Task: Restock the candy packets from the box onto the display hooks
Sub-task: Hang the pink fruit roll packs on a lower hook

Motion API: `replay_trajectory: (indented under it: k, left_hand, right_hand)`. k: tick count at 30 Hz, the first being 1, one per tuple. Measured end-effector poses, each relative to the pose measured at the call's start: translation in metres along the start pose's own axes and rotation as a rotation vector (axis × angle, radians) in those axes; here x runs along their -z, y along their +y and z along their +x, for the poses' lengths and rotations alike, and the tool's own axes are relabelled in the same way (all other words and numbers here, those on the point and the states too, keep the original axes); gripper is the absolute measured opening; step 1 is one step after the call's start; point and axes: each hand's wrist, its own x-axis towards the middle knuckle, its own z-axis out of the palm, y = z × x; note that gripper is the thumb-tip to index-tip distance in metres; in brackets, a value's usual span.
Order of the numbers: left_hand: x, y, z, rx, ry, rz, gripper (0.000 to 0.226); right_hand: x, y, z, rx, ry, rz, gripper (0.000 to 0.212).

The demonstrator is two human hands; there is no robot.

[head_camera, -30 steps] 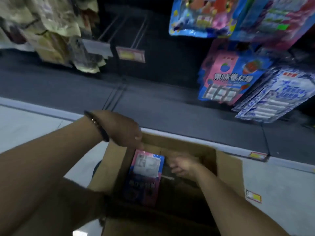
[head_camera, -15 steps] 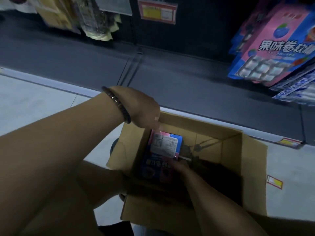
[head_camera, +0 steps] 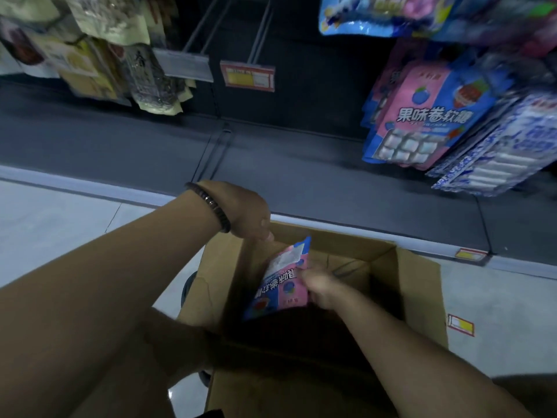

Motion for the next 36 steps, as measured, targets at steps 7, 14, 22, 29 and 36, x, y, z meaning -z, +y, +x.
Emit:
replay_trajectory:
  k: [7,14,22,29,36]
  left_hand:
    - [0.001,0.012,-0.012,-0.070,0.010,-0.018,0.062]
    - [-0.005,0.024,-0.019,-0.198,-0.064,-0.341,0.116]
    - [-0.007,0.052,0.008,-0.356,0.813,-0.642,0.020]
    - [0.022,0.079,0.027,-0.322,0.826,-1.133,0.018]
    - [0.069,0.100,0.040,-0.398,0.702,-1.163,0.022]
  right_hand:
    - [0.054,-0.075,-0.093,0.071,0.020,0.162,0.018]
    - [0.119,-0.144,-0.157,0.140,-0.065,0.430,0.024]
    - [0.151,-0.137,-0.179,0.136,0.010,0.462,0.035]
    - [0.169,-0.139,-0.186,0.451,0.389,0.333,0.032]
    - [0.198,-0.157,-0.201,0.904,0.599,-0.107,0.017]
